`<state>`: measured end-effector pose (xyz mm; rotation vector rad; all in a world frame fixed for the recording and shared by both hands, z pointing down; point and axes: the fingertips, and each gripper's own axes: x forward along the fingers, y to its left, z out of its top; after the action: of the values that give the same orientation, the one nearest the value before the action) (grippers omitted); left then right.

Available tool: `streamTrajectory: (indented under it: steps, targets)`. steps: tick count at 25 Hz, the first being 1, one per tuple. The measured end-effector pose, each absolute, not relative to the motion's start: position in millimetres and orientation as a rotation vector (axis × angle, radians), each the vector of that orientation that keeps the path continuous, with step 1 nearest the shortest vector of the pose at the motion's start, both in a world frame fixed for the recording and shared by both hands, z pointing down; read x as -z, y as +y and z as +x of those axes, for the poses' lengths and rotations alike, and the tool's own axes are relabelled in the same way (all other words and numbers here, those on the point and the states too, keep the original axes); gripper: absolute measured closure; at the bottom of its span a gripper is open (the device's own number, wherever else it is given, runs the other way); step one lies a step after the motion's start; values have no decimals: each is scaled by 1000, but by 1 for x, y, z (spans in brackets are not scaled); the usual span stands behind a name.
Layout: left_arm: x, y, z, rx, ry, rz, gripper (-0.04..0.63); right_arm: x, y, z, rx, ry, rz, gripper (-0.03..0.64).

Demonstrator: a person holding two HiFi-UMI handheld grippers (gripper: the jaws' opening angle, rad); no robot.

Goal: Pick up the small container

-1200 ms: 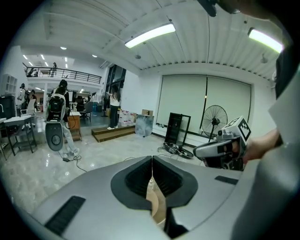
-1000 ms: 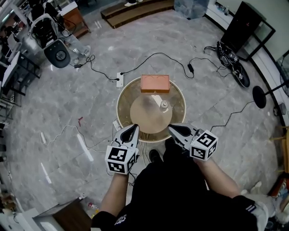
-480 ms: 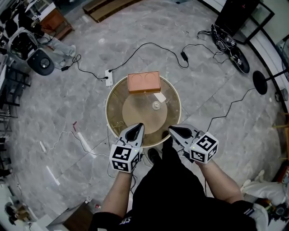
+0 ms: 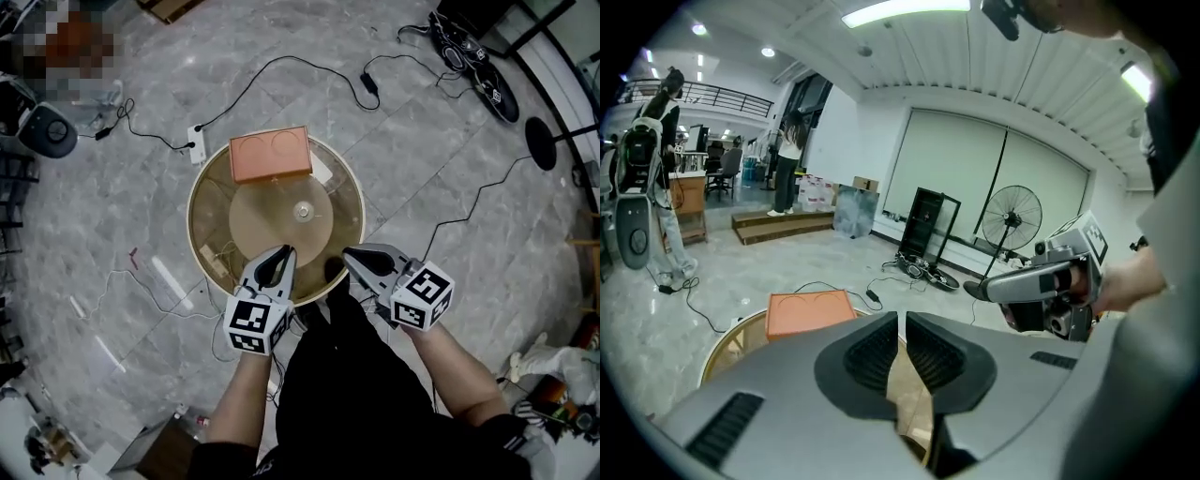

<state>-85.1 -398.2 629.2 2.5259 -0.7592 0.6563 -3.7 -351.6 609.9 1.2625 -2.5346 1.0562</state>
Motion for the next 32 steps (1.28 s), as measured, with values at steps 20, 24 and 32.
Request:
streamTrajectory:
  steps: [20,24,32]
  targets:
    - [-849,-451,-64,-607,-807,2534,291,-814,-370,-7,-1181,-2401,1131,603]
    - [-885,-454,-60,-637,-780,2554,274,-843,-368,-12,-1199,-2398,1135,603]
    - [-928,-465,-45,-688,-721,2591,239,-863,-359,-15,-1247,-2371,1140,603]
